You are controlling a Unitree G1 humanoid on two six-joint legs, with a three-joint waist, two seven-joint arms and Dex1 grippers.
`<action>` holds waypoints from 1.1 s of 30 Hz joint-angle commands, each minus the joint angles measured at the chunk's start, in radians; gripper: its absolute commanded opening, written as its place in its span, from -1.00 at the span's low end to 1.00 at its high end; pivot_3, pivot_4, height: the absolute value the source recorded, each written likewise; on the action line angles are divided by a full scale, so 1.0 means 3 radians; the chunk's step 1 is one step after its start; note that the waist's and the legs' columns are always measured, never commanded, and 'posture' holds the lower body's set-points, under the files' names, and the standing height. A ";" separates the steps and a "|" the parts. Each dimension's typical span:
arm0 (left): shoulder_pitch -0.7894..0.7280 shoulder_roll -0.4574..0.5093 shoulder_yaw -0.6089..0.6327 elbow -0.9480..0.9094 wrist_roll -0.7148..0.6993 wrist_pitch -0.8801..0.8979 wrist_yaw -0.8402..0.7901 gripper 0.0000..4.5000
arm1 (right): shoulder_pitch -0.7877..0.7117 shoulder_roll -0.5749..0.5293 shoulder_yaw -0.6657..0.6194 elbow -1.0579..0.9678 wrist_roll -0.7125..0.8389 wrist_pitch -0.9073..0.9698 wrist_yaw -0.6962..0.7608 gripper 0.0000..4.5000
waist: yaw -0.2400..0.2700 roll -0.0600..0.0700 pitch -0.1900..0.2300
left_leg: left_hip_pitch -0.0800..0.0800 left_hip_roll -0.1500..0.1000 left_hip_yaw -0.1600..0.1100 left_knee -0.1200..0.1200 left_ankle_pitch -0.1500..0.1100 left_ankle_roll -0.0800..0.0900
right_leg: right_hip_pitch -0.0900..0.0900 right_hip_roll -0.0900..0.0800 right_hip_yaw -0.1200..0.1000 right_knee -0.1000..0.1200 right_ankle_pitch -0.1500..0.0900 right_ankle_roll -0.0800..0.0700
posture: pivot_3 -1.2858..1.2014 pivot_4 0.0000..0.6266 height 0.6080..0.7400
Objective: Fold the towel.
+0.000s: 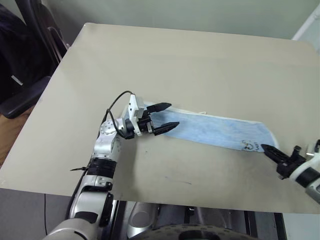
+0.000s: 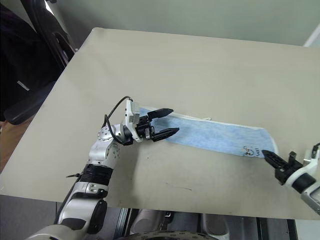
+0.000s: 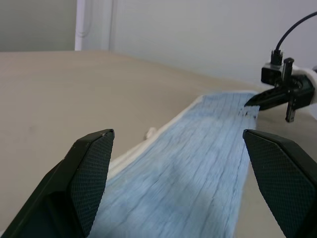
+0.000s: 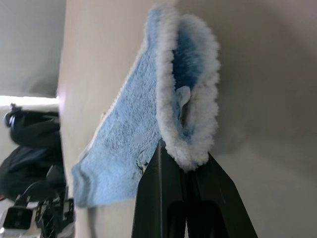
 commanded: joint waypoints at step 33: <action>-0.0158 -0.0105 0.0028 0.0317 0.0047 -0.0357 0.0012 1.00 | -0.1751 0.0069 0.2184 -0.1443 -0.2169 0.0090 0.0885 -0.99 | -0.0001 0.0003 -0.0001 | -0.0007 0.0003 0.0003 0.0005 0.0048 0.0015 | -0.0014 -0.0002 -0.0007 0.0007 0.0030 0.0015 | 0.03 -0.52 0.89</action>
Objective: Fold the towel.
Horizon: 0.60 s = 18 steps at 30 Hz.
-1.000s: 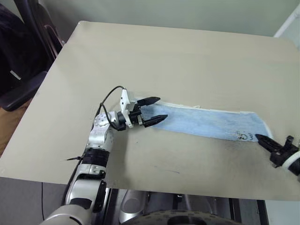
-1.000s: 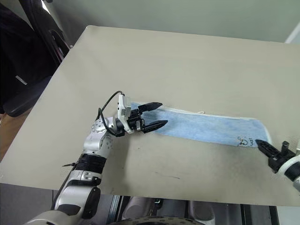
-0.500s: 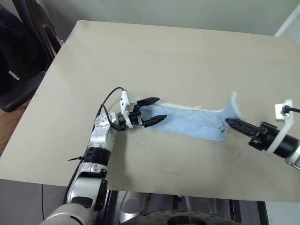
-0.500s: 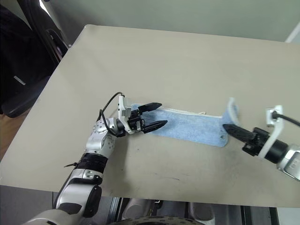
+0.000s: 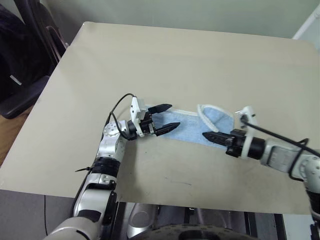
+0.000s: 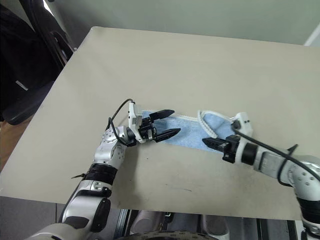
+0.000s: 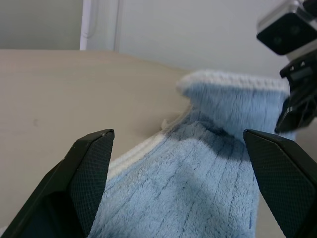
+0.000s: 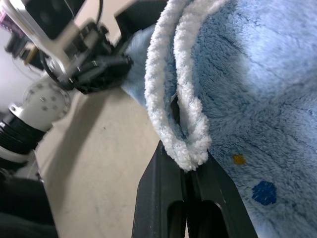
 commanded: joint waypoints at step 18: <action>-0.0124 0.0008 0.0066 -0.0099 -0.0049 0.0038 0.0028 1.00 | -0.0229 0.0286 -0.0166 -0.0196 -0.0371 0.0074 0.0597 0.43 | -0.0003 0.0000 0.0000 | -0.0002 0.0000 -0.0001 -0.0003 0.0018 -0.0008 | -0.0004 0.0001 -0.0001 -0.0001 0.0016 -0.0021 | 0.03 -0.52 0.89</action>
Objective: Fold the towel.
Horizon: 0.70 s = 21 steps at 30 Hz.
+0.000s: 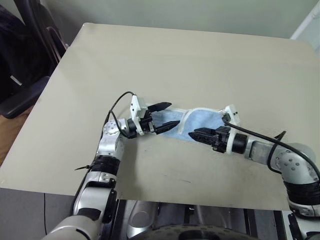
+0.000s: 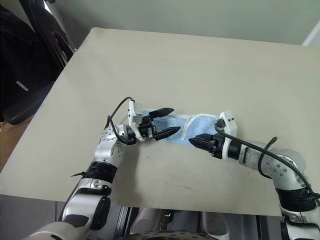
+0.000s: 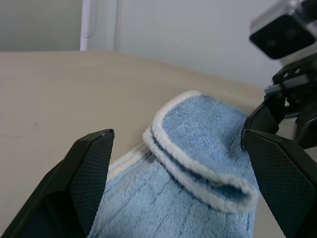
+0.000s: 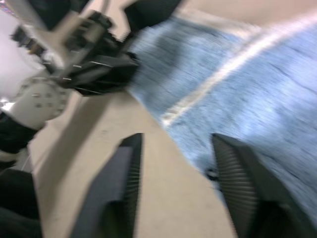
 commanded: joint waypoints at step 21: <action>-0.0251 -0.0106 -0.0310 -0.0551 -0.0216 0.0431 -0.0499 -1.00 | 0.0366 0.0325 -0.0616 -0.0044 -0.0886 -0.1208 0.0372 -0.66 | -0.0004 0.0000 0.0000 | -0.0001 0.0002 -0.0001 -0.0003 0.0004 0.0002 | -0.0002 0.0000 0.0000 -0.0002 0.0011 0.0008 | 0.03 -0.52 0.89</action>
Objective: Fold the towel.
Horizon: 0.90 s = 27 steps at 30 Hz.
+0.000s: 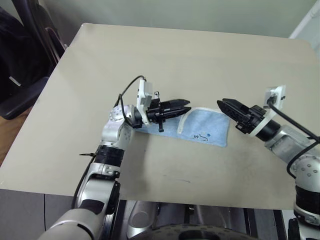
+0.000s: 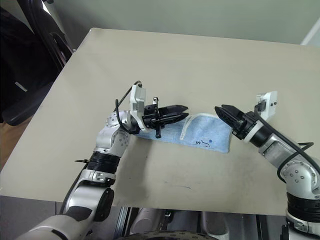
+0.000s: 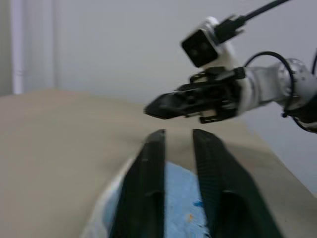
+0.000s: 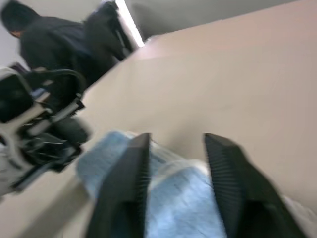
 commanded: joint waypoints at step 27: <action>0.0147 -0.0183 -0.0609 0.0448 0.0780 -0.0194 0.0013 -1.00 | 0.0081 0.0614 0.0840 0.1080 -0.1963 -0.0852 0.0280 -0.99 | -0.0019 0.0008 -0.0008 | 0.0036 0.0000 -0.0003 -0.0001 -0.0041 -0.0010 | 0.0036 0.0000 0.0000 -0.0002 -0.0012 -0.0035 | 0.03 -0.52 0.89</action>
